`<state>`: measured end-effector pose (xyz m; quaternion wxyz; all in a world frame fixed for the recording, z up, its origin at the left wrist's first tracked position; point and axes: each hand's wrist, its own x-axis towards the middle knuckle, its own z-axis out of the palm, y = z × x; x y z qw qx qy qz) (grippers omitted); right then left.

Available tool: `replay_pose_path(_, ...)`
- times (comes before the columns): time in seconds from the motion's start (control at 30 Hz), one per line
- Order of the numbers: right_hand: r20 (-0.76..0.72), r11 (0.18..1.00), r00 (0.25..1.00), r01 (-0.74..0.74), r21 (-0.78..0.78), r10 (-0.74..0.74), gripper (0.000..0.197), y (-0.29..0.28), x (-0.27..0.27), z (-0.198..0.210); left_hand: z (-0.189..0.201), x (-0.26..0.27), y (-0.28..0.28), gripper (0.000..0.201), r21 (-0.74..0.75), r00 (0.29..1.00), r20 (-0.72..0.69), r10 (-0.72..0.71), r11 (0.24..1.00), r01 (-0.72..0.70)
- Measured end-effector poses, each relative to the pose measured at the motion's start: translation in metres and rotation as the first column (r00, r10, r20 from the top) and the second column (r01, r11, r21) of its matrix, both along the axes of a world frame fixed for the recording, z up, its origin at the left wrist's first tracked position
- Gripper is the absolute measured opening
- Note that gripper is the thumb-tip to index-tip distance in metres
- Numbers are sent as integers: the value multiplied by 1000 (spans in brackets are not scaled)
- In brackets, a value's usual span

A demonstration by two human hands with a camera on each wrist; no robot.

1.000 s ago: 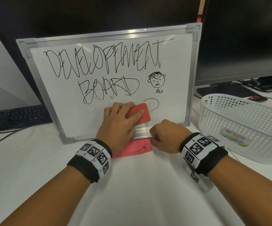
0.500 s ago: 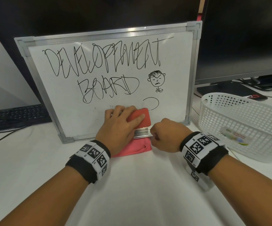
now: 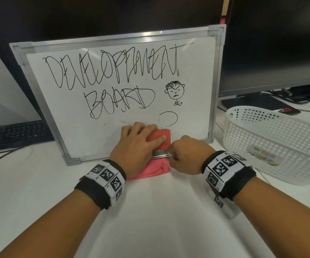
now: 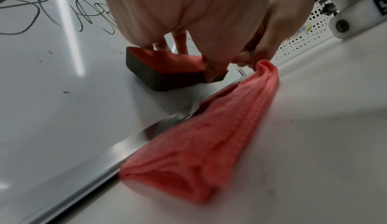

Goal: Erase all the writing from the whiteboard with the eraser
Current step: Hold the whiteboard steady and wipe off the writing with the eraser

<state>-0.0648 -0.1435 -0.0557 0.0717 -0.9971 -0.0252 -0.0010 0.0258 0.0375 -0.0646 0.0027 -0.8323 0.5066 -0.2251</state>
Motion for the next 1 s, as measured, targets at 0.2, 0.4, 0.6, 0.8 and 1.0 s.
replay_pose_path(0.2,-9,1000,1000,5,-7,-5,34,0,-1,1,4,-6,-5,51,14,999,-35,22,1000,-22)
replay_pose_path(0.4,-26,1000,1000,15,-4,-15,31,1,-1,2,8,-2,-7,47,-4,999,-1,42,999,-42)
replay_pose_path(0.6,-42,1000,999,8,1,-8,31,2,-2,3,7,-3,-11,49,29,1000,-29,3,1000,-2)
replay_pose_path(0.8,-3,1000,1000,1,-4,-1,19,1,-2,2,9,-5,-19,47,-28,1000,-19,21,999,-21)
replay_pose_path(1.0,18,1000,1000,-11,-7,11,19,0,-3,2,12,-9,-24,55,0,998,-23,67,998,-67)
